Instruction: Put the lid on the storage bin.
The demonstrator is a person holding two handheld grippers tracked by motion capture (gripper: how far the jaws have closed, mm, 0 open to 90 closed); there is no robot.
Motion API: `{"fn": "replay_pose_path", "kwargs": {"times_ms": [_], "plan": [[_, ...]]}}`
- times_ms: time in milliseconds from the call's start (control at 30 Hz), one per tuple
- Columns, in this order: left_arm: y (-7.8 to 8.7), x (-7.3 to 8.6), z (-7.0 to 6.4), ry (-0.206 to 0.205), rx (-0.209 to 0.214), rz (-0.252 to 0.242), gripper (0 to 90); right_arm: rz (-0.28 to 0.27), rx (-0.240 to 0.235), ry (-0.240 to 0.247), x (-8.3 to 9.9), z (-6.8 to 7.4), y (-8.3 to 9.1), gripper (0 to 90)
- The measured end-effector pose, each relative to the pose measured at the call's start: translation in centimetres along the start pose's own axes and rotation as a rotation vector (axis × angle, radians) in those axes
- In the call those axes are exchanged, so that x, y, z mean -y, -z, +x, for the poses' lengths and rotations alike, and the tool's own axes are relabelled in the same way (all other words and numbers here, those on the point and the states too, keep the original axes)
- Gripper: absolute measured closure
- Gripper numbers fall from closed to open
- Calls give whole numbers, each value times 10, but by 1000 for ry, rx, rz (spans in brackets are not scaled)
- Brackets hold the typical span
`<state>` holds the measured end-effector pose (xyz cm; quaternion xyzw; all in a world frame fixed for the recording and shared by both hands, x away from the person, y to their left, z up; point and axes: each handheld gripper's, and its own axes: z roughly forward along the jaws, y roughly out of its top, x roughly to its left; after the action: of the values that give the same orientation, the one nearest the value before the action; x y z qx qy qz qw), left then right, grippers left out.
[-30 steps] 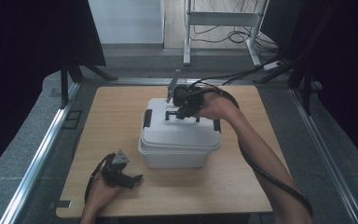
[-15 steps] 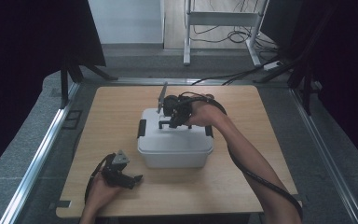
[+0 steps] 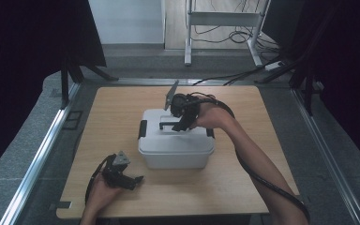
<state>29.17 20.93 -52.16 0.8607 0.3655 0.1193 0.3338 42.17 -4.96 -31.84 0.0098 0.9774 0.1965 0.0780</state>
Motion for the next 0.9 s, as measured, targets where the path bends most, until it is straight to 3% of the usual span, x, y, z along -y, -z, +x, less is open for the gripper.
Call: {"fn": "replay_pose_path", "kwargs": {"times_ms": [300,900], "plan": [[0,0,0,0,-1,0,0,-74,68,-81,29,-2,21,271],[0,0,0,4,-3,-3,0,-168,164,-263,113,5,61,214]]}}
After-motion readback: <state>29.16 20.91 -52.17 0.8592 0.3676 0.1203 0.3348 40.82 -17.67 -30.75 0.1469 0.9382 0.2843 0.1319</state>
